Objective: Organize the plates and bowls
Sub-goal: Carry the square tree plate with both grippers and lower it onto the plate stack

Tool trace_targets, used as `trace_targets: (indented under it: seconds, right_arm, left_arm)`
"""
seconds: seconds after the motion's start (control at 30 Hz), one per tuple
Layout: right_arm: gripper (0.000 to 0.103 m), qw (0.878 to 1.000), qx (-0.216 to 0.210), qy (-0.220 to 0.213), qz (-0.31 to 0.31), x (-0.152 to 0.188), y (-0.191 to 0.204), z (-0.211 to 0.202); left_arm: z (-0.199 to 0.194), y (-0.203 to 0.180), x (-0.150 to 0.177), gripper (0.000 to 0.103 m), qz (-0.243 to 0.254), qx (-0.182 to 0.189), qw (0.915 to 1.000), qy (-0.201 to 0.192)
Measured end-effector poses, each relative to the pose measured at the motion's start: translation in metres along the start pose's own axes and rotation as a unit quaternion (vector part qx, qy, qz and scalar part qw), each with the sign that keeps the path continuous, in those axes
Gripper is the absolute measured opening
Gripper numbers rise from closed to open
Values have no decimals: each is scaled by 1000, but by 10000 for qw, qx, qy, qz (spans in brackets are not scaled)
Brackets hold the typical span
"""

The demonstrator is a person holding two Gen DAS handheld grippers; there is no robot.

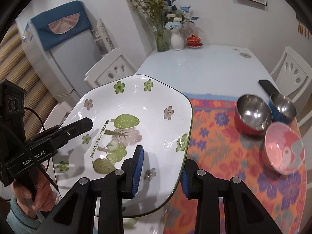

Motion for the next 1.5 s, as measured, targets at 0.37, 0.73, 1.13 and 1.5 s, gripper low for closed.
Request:
trace_targets:
  seconds: [0.37, 0.73, 1.13, 1.5]
  right_arm:
    - [33, 9946, -437, 934, -72, 120, 32, -45]
    - [33, 9862, -397, 1600, -119, 184, 26, -44]
    - [33, 9833, -126, 1815, -71, 194, 13, -31]
    - [33, 9818, 11, 1897, 27, 199, 7, -20]
  left_arm:
    - [-66, 7, 103, 31, -739, -508, 9949, 452]
    - [-79, 12, 175, 31, -1066, -651, 9882, 886]
    - [-62, 15, 193, 30, -1135, -582, 9858, 1089]
    - [-55, 21, 198, 30, -1128, -550, 9844, 1235]
Point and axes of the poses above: each gripper's, at about its wrist camera, not at the fingertips, and z roughly the way its jaws point, y to its left, x to its underside, the point moved 9 cm from there along z, roughly the way its jaws point, and after that the axes turned 15 degrees about -y, right-handed, at the moved point
